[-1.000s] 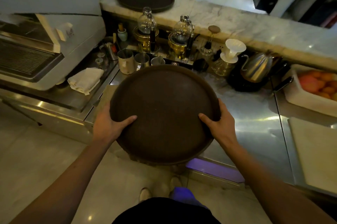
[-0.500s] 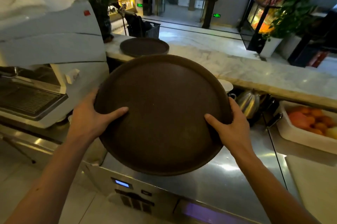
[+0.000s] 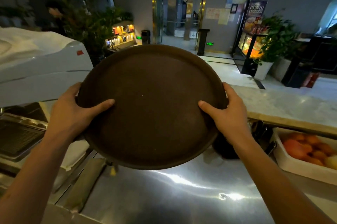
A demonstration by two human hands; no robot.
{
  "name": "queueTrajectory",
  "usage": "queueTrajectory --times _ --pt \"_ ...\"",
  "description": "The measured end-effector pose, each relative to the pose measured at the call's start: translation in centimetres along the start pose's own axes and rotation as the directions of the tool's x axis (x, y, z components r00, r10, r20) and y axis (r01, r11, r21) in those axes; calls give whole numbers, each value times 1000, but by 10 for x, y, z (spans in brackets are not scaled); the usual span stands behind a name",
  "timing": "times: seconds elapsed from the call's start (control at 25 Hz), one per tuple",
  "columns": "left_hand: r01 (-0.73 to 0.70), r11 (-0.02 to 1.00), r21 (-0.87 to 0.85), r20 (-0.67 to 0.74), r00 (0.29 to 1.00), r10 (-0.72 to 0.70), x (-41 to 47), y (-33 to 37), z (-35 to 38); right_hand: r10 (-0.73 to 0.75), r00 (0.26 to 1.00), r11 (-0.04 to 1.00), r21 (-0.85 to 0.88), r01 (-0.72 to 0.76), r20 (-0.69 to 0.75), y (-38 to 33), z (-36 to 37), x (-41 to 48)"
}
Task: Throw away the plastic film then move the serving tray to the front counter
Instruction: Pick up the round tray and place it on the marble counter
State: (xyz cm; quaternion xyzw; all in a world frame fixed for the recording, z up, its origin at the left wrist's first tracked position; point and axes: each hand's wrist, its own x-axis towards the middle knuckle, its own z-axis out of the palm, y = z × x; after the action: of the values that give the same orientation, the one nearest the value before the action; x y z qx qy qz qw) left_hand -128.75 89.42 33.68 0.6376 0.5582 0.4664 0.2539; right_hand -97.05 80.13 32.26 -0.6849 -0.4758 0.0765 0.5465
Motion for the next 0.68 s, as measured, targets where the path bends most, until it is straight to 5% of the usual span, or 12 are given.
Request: queueTrajectory --times 0.68 --pt "-30 999 13 -16 999 30 104 38 46 31 998 997 78 -27 -49 -7 9 83"
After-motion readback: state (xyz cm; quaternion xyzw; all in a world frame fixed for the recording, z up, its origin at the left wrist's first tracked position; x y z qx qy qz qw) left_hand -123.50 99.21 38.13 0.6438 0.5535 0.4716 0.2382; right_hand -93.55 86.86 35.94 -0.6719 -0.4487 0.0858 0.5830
